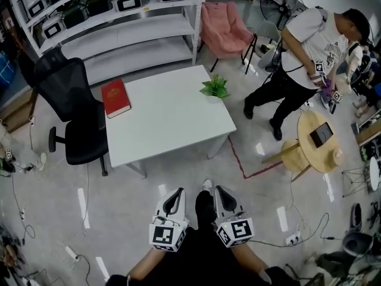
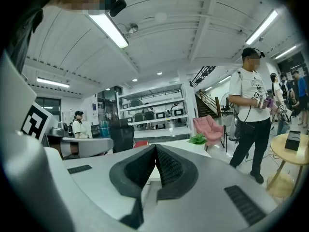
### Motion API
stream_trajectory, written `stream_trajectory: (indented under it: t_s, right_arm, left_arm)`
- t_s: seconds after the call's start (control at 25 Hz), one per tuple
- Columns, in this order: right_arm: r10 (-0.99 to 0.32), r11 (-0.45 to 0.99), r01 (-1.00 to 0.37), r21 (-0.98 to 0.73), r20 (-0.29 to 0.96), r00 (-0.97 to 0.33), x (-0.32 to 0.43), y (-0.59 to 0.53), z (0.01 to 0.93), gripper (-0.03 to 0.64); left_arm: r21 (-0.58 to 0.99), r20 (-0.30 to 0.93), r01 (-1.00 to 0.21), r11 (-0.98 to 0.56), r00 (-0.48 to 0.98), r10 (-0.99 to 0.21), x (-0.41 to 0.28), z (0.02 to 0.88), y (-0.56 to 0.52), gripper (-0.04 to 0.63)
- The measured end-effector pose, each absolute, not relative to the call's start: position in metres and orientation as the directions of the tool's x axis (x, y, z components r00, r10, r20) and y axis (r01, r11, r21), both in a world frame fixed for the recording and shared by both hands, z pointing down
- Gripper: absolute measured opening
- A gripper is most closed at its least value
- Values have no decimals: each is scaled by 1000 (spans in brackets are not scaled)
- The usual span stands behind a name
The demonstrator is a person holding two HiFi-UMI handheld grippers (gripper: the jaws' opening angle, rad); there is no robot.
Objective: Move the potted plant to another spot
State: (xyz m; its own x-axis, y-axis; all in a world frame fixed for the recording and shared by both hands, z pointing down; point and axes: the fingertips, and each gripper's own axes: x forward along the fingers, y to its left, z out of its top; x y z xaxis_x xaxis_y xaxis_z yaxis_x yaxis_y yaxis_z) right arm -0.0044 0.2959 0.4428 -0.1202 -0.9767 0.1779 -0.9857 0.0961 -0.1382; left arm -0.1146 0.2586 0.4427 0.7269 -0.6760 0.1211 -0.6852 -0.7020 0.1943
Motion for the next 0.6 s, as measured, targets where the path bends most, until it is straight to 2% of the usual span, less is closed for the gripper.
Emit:
stream_trajectory:
  t_s: [0.6]
  right_arm:
    - [-966, 158, -978, -136, 186, -181, 61, 153, 453, 11]
  left_arm:
    - [184, 146, -727, -661, 686, -713, -53, 447, 128, 17]
